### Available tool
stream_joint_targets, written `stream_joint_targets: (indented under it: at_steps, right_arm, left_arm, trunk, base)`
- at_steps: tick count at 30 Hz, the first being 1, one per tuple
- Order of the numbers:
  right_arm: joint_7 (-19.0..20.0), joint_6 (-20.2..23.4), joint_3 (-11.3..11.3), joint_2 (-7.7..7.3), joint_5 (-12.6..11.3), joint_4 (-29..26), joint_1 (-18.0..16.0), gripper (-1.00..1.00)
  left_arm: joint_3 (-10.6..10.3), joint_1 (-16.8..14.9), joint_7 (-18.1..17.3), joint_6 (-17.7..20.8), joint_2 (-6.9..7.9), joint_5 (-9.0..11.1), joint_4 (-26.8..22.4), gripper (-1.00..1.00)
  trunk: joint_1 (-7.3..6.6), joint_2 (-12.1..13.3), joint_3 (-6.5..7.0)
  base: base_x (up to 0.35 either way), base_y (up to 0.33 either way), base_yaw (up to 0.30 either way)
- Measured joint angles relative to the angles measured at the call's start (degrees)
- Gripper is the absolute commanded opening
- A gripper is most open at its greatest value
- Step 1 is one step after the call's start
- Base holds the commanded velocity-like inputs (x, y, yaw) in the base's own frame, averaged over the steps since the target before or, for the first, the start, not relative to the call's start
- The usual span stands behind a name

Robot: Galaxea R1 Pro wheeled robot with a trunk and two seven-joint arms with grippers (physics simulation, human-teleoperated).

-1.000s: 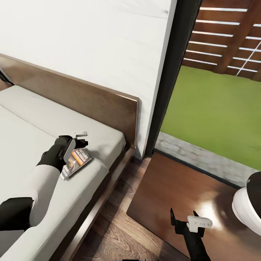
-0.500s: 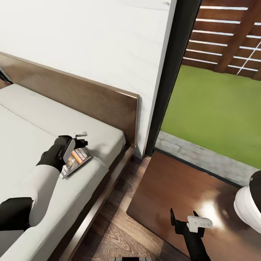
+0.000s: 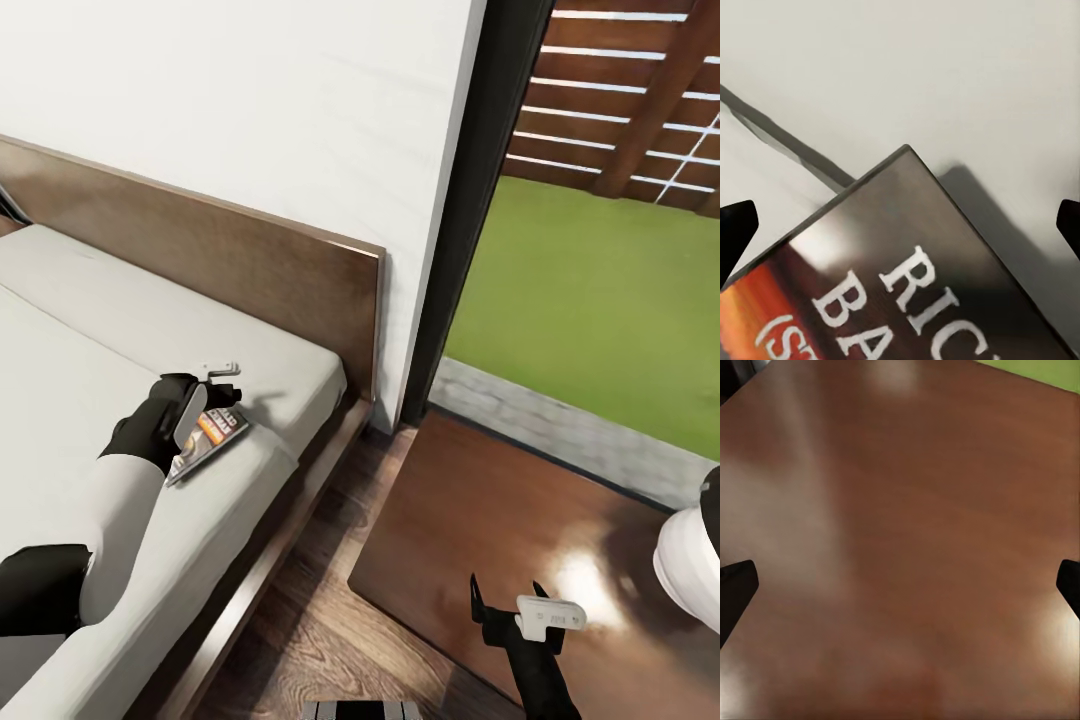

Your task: In the bedroom, move the book from the bed onto either nightstand, and place the two sandals side by side next to the bed.

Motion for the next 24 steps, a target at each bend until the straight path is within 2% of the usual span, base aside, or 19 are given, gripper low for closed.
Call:
stream_joint_targets:
  at_steps: [7,11,24]
  right_arm:
    - [0.00,0.00,0.00,0.00,0.00,0.00,0.02,1.00]
    - [0.00,0.00,0.00,0.00,0.00,0.00,0.00,1.00]
    - [0.00,0.00,0.00,0.00,0.00,0.03,0.01,1.00]
  left_arm:
    - [-0.01,0.04,-0.03,0.00,0.01,0.02,0.00,1.00]
    - [-0.01,0.03,-0.05,0.03,-0.01,0.28,-0.66,1.00]
    - [-0.06,0.01,-0.03,-0.03,-0.05,0.05,-0.77,1.00]
  trunk:
    - [0.00,0.00,0.00]
    - [0.81,-1.60,-0.70]
    - [0.87,-1.61,-0.71]
  base:
    - [0.000,0.000,0.000]
    - [0.000,0.000,0.000]
    - [0.000,0.000,0.000]
